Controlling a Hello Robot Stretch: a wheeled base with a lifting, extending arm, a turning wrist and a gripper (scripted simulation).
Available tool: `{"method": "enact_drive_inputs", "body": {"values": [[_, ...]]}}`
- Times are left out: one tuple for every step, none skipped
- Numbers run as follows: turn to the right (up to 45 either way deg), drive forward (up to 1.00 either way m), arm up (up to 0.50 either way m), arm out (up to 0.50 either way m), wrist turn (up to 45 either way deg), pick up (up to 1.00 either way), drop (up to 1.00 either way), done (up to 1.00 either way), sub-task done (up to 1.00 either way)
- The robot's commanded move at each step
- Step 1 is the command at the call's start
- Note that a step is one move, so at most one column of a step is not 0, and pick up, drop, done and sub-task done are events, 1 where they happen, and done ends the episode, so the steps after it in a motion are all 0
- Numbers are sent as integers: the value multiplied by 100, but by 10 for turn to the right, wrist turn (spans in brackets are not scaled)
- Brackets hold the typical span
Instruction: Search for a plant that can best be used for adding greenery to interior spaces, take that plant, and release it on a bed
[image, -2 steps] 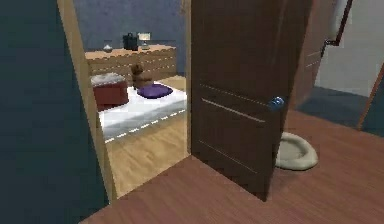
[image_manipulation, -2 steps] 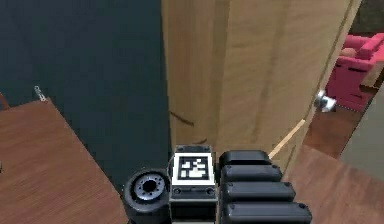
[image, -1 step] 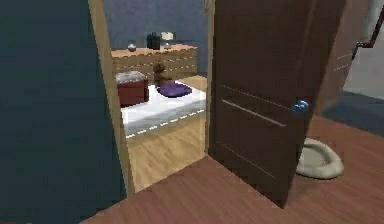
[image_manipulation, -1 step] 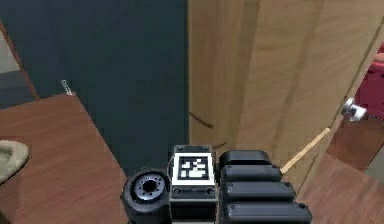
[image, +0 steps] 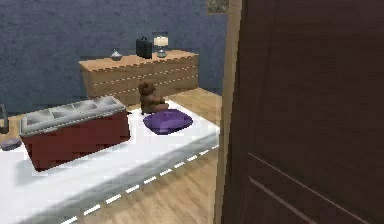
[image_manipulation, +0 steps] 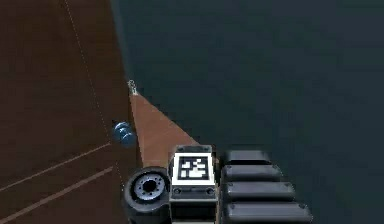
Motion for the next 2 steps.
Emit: {"method": "enact_drive_inputs", "body": {"values": [[-60,0,0,0,0,0,0,0,0],[0,40,0,0,0,0,0,0,0]]}}
